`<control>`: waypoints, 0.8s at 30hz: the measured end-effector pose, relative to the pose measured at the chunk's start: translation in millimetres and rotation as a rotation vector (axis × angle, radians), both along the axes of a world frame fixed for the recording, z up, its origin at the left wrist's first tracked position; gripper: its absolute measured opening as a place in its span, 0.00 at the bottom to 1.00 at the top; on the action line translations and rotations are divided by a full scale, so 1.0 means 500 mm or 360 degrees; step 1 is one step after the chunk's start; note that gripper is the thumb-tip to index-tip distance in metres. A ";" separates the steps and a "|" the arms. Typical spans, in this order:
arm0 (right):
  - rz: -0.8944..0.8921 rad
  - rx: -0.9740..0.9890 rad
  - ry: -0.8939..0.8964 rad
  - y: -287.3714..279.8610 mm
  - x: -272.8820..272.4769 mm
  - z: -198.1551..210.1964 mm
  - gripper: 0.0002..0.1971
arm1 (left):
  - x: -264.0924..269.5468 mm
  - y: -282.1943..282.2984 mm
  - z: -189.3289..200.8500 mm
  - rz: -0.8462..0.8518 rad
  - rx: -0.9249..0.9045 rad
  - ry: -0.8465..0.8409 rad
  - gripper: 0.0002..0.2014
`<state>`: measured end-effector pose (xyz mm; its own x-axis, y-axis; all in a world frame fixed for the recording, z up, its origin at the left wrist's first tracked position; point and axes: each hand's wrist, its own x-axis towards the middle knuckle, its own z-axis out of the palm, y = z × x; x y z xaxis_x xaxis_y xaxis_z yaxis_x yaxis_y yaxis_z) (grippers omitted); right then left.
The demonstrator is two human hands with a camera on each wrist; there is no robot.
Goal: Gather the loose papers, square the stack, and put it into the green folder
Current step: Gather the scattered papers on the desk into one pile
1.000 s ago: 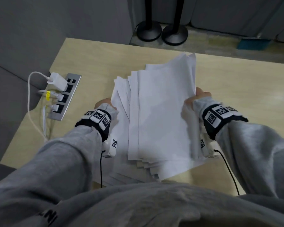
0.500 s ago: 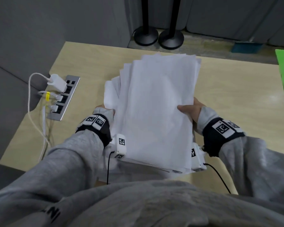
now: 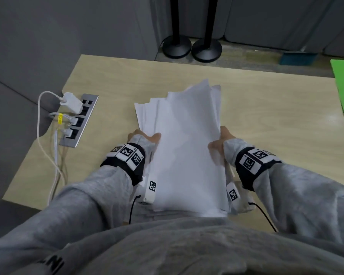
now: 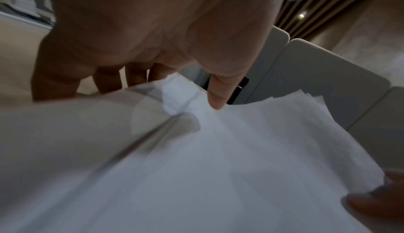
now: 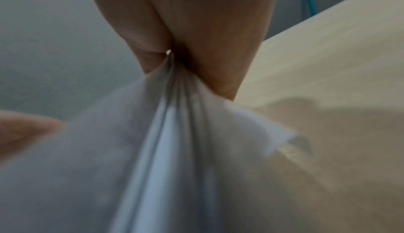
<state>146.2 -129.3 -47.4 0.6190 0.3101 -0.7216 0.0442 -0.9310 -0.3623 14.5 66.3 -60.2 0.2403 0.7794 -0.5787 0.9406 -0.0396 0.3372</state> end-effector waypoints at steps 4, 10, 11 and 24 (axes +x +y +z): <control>0.0021 0.0042 0.0022 0.014 -0.018 0.004 0.21 | -0.015 0.007 -0.003 -0.0005 -0.0001 0.0017 0.38; -0.0016 0.0088 -0.0142 0.029 -0.019 -0.007 0.29 | -0.012 0.025 -0.022 0.0014 -0.0155 -0.0074 0.36; -0.0030 0.0093 -0.0140 0.028 -0.019 -0.007 0.28 | -0.009 0.023 -0.021 -0.0014 -0.0199 -0.0076 0.34; -0.0590 0.0516 0.0091 -0.057 0.020 0.011 0.48 | -0.071 0.037 0.008 -0.0218 -0.0486 -0.0659 0.36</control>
